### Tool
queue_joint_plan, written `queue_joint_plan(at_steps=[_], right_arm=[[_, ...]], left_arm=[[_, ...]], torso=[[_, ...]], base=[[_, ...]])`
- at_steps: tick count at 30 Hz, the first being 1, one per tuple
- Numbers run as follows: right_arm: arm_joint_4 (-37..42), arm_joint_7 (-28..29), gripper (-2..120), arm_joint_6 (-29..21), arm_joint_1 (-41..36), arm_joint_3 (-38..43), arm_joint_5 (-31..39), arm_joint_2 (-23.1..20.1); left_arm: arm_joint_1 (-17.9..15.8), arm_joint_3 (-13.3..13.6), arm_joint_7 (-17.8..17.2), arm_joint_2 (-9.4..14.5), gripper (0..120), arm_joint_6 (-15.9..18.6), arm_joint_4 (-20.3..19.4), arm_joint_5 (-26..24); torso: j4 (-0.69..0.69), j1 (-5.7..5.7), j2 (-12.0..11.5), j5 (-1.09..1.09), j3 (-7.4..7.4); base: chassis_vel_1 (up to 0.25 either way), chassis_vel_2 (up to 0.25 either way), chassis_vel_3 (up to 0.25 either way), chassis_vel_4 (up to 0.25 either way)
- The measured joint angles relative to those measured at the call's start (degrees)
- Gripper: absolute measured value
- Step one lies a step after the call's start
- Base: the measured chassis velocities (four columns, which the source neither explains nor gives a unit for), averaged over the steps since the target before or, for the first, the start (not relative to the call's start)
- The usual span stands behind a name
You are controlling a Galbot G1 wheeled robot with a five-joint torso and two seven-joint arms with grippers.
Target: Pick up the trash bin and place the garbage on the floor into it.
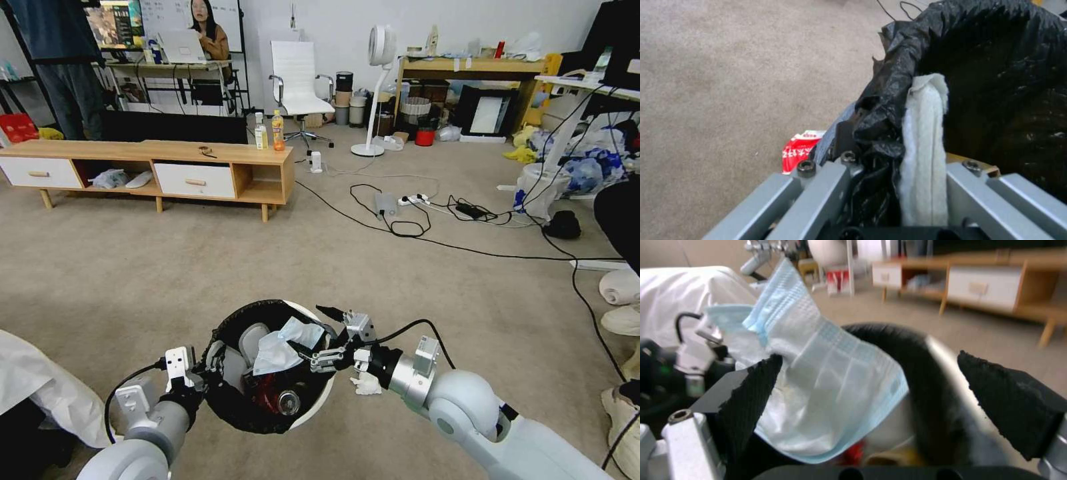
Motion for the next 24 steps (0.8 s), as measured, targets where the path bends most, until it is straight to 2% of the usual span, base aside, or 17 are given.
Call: queue_joint_plan(at_steps=[1, 3, 4, 5, 6, 7, 9, 16, 19, 24], right_arm=[[0.0, 0.0, 100, 0.0, 0.0, 0.0, 0.0, 0.0], [2.69, 7.11, 100, -10.0, 1.79, -0.57, 7.68, 0.84], [2.69, 7.11, 100, -10.0, 1.79, -0.57, 7.68, 0.84], [4.04, 13.78, 100, -17.55, 3.64, -0.76, 13.54, 2.0], [4.58, 18.98, 100, -21.85, 5.19, -1.24, 18.51, 3.14], [4.58, 18.98, 100, -21.85, 5.19, -1.24, 18.51, 3.14], [4.54, 26.06, 100, -27.11, 8.31, -2.15, 26.21, 5.43], [3.28, 30.54, 100, -28.17, 10.64, -4.48, 29.39, 7.73], [2.71, 34.88, 100, -28.06, 10.81, -6.06, 31.54, 8.63], [2.16, 36.01, 100, -27.87, 10.71, -6.49, 31.56, 8.92]], left_arm=[[0.0, 0.0, 0.0, 0.0, 6, 0.0, 0.0, 0.0], [0.13, 0.11, 0.08, -0.21, 6, -0.06, 0.0, 0.2], [0.13, 0.11, 0.08, -0.21, 6, -0.06, 0.0, 0.2], [0.2, 0.18, 0.1, -0.33, 6, -0.07, -0.02, 0.29], [0.27, 0.23, 0.12, -0.4, 6, -0.07, -0.11, 0.33], [0.27, 0.23, 0.12, -0.4, 6, -0.07, -0.11, 0.33], [0.34, 0.18, 0.17, -0.46, 6, -0.11, -0.3, 0.34], [0.37, -0.34, 0.25, -0.3, 6, -0.18, -0.51, 0.22], [0.34, -0.48, 0.35, -0.25, 6, -0.24, -0.53, 0.08], [0.27, -0.31, 0.4, -0.3, 6, -0.25, -0.53, 0.04]], torso=[[0.0, 0.0, 0.0, 0.0, 0.0], [0.02, 0.0, 0.0, 0.0, 0.0], [0.02, 0.0, 0.0, 0.0, 0.0], [0.01, 0.0, 0.0, -0.01, 0.0], [0.0, 0.0, -0.01, -0.01, 0.0], [0.0, 0.0, -0.01, -0.01, 0.0], [0.04, 0.0, 0.0, -0.01, 0.0], [0.01, 0.0, -0.01, -0.01, 0.0], [0.01, 0.0, 0.0, 0.0, 0.0], [0.01, 0.0, 0.0, 0.0, 0.0]], base=[[0.0, 0.0, 0.0, 0.0], [0.0, 0.0, 0.0, 0.0], [0.0, 0.0, 0.0, 0.0], [0.0, 0.0, 0.0, 0.0], [0.0, 0.0, 0.0, 0.0], [0.0, 0.0, 0.0, 0.0], [0.0, 0.0, 0.0, 0.0], [0.0, 0.0, 0.0, 0.0], [0.0, 0.0, 0.0, 0.0], [0.0, 0.0, 0.0, 0.0]])
